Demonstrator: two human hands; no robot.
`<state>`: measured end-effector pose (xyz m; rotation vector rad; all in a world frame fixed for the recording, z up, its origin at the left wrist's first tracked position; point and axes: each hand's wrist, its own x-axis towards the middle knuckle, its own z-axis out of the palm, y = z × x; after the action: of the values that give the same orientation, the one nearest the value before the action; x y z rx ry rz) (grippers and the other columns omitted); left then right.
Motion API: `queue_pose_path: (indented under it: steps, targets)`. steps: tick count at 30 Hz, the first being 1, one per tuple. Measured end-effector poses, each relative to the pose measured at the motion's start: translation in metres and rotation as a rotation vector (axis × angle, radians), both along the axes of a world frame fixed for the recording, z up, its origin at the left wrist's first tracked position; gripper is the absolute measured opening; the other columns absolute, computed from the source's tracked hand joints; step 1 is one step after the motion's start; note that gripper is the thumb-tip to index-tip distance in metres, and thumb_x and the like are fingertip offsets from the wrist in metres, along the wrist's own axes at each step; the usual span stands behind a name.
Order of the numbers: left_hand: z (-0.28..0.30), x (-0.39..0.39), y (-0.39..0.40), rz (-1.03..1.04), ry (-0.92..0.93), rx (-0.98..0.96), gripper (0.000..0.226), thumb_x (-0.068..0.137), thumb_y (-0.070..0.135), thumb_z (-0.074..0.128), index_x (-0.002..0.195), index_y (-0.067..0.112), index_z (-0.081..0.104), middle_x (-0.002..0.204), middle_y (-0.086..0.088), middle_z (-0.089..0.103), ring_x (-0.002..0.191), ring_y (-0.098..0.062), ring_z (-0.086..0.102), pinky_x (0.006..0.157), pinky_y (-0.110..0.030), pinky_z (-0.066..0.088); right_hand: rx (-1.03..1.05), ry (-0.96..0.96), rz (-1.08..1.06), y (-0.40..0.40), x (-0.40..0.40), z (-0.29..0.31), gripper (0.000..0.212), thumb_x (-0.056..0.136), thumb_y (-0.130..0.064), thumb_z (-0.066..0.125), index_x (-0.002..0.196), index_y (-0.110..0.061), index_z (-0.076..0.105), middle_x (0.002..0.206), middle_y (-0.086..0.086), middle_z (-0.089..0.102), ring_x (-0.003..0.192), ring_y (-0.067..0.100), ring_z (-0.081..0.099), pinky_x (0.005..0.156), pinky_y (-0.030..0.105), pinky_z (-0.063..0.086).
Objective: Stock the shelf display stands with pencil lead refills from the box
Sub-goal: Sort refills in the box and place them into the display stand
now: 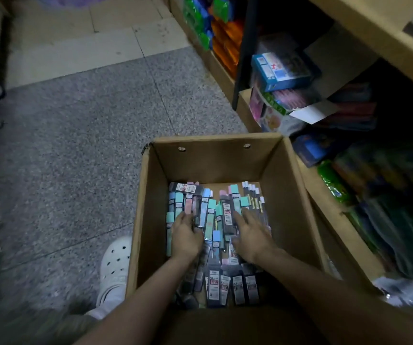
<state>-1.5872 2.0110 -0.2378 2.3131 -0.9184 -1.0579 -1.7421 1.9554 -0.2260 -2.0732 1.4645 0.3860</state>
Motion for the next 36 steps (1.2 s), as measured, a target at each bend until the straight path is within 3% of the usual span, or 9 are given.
queue_pose_path:
  steps: [3,7,15,18,23,26,29,32,36]
  targets:
    - [-0.005,0.002,-0.010,0.002,-0.052,-0.004,0.055,0.094,0.009,0.055,0.147,0.015,0.038,0.160,-0.005,0.017,0.148,-0.025,0.016,0.121,-0.040,0.021,-0.052,0.037,0.011,-0.010,0.013,-0.021,0.074,0.100,-0.035,0.043,0.156,-0.024,-0.003,0.163,0.005,-0.014,0.150,0.029,-0.010,0.121,0.047,0.001]
    - [-0.016,0.004,-0.013,-0.131,-0.181,0.088,0.059,0.097,0.020,0.052,0.150,0.015,0.027,0.163,-0.007,0.002,0.150,-0.026,-0.002,0.122,-0.037,0.006,-0.079,0.059,-0.105,-0.028,0.014,-0.037,0.071,0.101,-0.039,0.040,0.156,-0.019,0.000,0.162,0.013,-0.015,0.150,0.032,-0.011,0.120,0.046,0.002]
    - [-0.031,-0.018,0.006,-0.240,-0.243,0.066,0.077,0.097,0.024,0.052,0.156,0.020,0.002,0.163,0.006,-0.008,0.149,-0.023,-0.012,0.110,-0.028,-0.005,-0.118,-0.088,-0.268,-0.019,0.003,-0.053,0.050,0.099,-0.025,0.050,0.147,-0.021,0.039,0.155,0.009,0.028,0.142,0.026,0.025,0.114,0.040,0.029]
    - [-0.032,-0.013,0.007,-0.246,-0.253,0.026,0.066,0.096,0.023,0.052,0.154,0.021,0.020,0.163,0.006,0.006,0.149,-0.022,-0.002,0.118,-0.032,0.004,-0.156,-0.224,-0.453,-0.028,0.005,-0.057,0.040,0.094,-0.011,0.058,0.133,-0.019,0.055,0.139,0.006,0.046,0.125,0.020,0.045,0.098,0.028,0.041]
    - [-0.025,-0.001,-0.004,-0.093,-0.224,-0.184,0.039,0.091,0.008,0.057,0.129,0.016,0.054,0.133,-0.001,0.052,0.128,-0.019,0.039,0.104,-0.025,0.031,-0.145,-0.231,-0.648,-0.046,0.012,-0.060,0.050,0.085,-0.003,0.068,0.130,-0.018,0.050,0.125,0.009,0.057,0.116,0.027,0.056,0.090,0.038,0.054]
    - [-0.023,-0.004,-0.020,0.000,-0.076,-0.226,0.031,0.091,0.006,0.058,0.121,0.014,0.058,0.119,-0.001,0.060,0.112,-0.015,0.052,0.096,-0.023,0.044,-0.143,-0.296,-0.753,-0.050,0.011,-0.061,0.038,0.086,-0.001,0.065,0.121,-0.015,0.057,0.116,0.007,0.061,0.107,0.024,0.060,0.085,0.035,0.055]
    - [-0.016,-0.012,-0.036,0.155,0.241,-0.217,0.032,0.094,0.009,0.059,0.125,0.007,0.057,0.108,-0.002,0.064,0.097,-0.011,0.060,0.089,-0.022,0.052,-0.204,-0.482,-0.767,-0.046,0.012,-0.054,0.031,0.086,-0.001,0.066,0.113,-0.016,0.061,0.100,0.001,0.063,0.090,0.015,0.061,0.071,0.023,0.052]
    - [-0.008,-0.018,-0.043,0.243,0.464,-0.177,0.033,0.095,0.023,0.060,0.125,0.008,0.060,0.105,-0.003,0.067,0.101,-0.017,0.063,0.100,-0.039,0.049,0.088,-0.845,-0.811,-0.036,0.021,-0.043,0.034,0.083,0.004,0.069,0.103,-0.020,0.057,0.081,-0.005,0.058,0.072,0.008,0.058,0.066,0.019,0.053]
    - [-0.003,-0.019,-0.037,0.291,0.633,-0.181,0.031,0.102,0.029,0.046,0.112,0.004,0.061,0.113,-0.023,0.064,0.105,-0.032,0.061,0.099,-0.046,0.048,0.395,-0.937,-0.659,-0.019,0.033,-0.039,0.038,0.078,0.006,0.074,0.095,-0.024,0.058,0.083,-0.001,0.063,0.073,0.009,0.063,0.062,0.016,0.052]
